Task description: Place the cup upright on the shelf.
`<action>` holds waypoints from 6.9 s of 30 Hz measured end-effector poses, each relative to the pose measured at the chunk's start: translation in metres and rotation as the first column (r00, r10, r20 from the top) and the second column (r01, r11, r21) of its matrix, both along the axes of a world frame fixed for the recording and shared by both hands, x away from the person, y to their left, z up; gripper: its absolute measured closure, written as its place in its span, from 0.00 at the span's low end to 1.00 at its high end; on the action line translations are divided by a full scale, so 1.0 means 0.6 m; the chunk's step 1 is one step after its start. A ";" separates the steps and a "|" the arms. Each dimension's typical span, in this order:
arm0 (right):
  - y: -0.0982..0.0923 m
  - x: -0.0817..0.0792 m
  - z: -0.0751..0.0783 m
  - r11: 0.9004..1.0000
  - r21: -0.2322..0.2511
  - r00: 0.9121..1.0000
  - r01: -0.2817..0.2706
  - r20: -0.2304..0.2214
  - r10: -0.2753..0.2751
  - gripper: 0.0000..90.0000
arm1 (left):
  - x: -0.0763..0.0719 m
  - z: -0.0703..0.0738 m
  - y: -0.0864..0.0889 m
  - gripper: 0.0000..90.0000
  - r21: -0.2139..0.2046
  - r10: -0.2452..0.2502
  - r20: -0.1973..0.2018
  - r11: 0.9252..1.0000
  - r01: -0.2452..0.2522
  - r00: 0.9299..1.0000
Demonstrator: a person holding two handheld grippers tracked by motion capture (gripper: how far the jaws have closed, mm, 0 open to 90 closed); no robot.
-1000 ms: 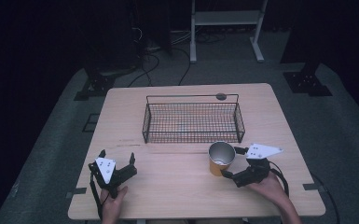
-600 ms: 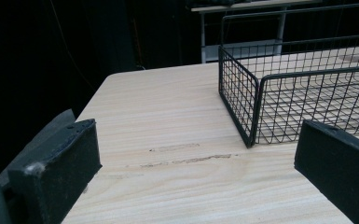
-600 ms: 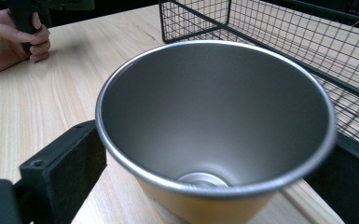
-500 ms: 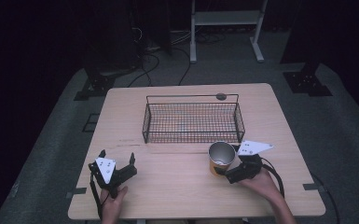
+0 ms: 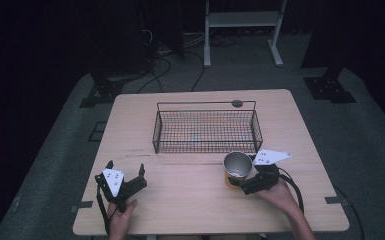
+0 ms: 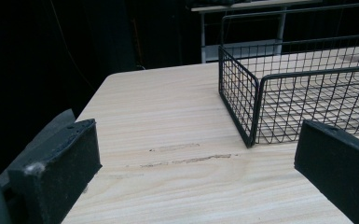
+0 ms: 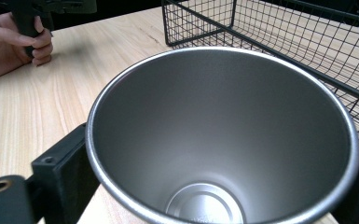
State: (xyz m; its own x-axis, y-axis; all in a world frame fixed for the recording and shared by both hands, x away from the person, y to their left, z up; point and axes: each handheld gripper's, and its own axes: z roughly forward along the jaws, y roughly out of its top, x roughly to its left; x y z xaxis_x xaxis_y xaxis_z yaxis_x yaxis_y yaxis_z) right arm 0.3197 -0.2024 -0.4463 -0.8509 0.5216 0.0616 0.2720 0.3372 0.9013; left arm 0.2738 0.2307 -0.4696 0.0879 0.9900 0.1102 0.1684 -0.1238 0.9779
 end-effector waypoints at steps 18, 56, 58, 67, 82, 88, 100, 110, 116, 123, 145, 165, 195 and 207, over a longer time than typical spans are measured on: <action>-0.002 0.002 0.001 1.000 0.009 1.000 -0.002 -0.005 0.002 0.14 | 0.000 0.000 0.000 0.00 -0.002 -0.001 0.000 1.000 0.001 1.000; -0.008 0.039 0.071 0.993 0.097 0.996 -0.061 -0.061 0.067 0.14 | 0.001 0.000 0.002 0.00 -0.011 -0.001 -0.001 1.000 0.000 1.000; -0.006 0.042 0.076 0.993 0.096 0.996 -0.063 -0.060 0.069 0.14 | 0.001 0.000 0.002 0.00 -0.012 -0.001 -0.002 1.000 0.001 1.000; 0.002 0.057 0.100 0.992 0.101 0.995 -0.080 -0.057 0.086 0.14 | 0.001 0.000 0.002 0.00 -0.013 -0.001 -0.002 1.000 0.001 1.000; 0.012 0.083 0.131 0.988 0.120 0.992 -0.099 -0.063 0.107 0.14 | 0.001 0.000 0.003 0.00 -0.014 -0.002 -0.004 1.000 0.002 1.000; 0.018 0.095 0.140 0.988 0.120 0.992 -0.102 -0.060 0.110 0.14 | 0.002 0.000 0.003 0.00 -0.018 -0.001 -0.002 1.000 0.001 1.000; 0.025 0.119 0.165 0.987 0.119 0.992 -0.104 -0.056 0.112 0.14 | 0.001 0.001 0.004 0.00 -0.020 0.001 -0.004 1.000 -0.001 1.000; 0.030 0.139 0.187 0.988 0.123 0.993 -0.099 -0.046 0.105 0.14 | 0.002 0.001 0.004 0.00 -0.021 0.001 -0.005 1.000 -0.001 1.000; 0.038 0.152 0.197 0.987 0.121 0.993 -0.104 -0.046 0.110 0.14 | 0.001 0.001 0.004 0.00 -0.021 0.000 -0.004 1.000 0.000 1.000; 0.044 0.168 0.202 0.988 0.120 0.993 -0.100 -0.045 0.106 0.14 | 0.002 0.001 0.004 0.00 -0.022 0.000 -0.004 1.000 0.000 1.000; 0.058 0.224 0.211 0.992 0.099 0.994 -0.083 -0.067 0.090 0.14 | 0.002 0.001 0.005 0.00 -0.031 -0.001 -0.005 1.000 0.001 1.000; 0.077 0.276 0.198 0.992 0.098 0.992 -0.079 -0.088 0.088 0.14 | 0.002 0.001 0.005 0.00 -0.032 -0.001 -0.003 0.999 0.001 1.000; 0.099 0.329 0.129 0.995 0.080 0.984 -0.059 -0.161 0.072 0.14 | 0.002 0.001 0.006 0.00 -0.036 -0.003 -0.004 0.999 0.003 1.000; 0.102 0.337 0.110 0.996 0.074 0.985 -0.053 -0.163 0.064 0.14 | 0.002 0.001 0.006 0.00 -0.034 -0.003 -0.005 0.999 0.003 1.000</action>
State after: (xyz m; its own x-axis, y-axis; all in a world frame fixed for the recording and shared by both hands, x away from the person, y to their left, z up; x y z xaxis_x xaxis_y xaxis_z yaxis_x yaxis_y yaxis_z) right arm 0.5220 -0.1412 -0.3802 -0.8551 0.4607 0.2378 0.4004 0.2955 0.8674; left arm 0.2751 0.2345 -0.4692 0.0911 0.9930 0.0757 0.1729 -0.0907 0.9808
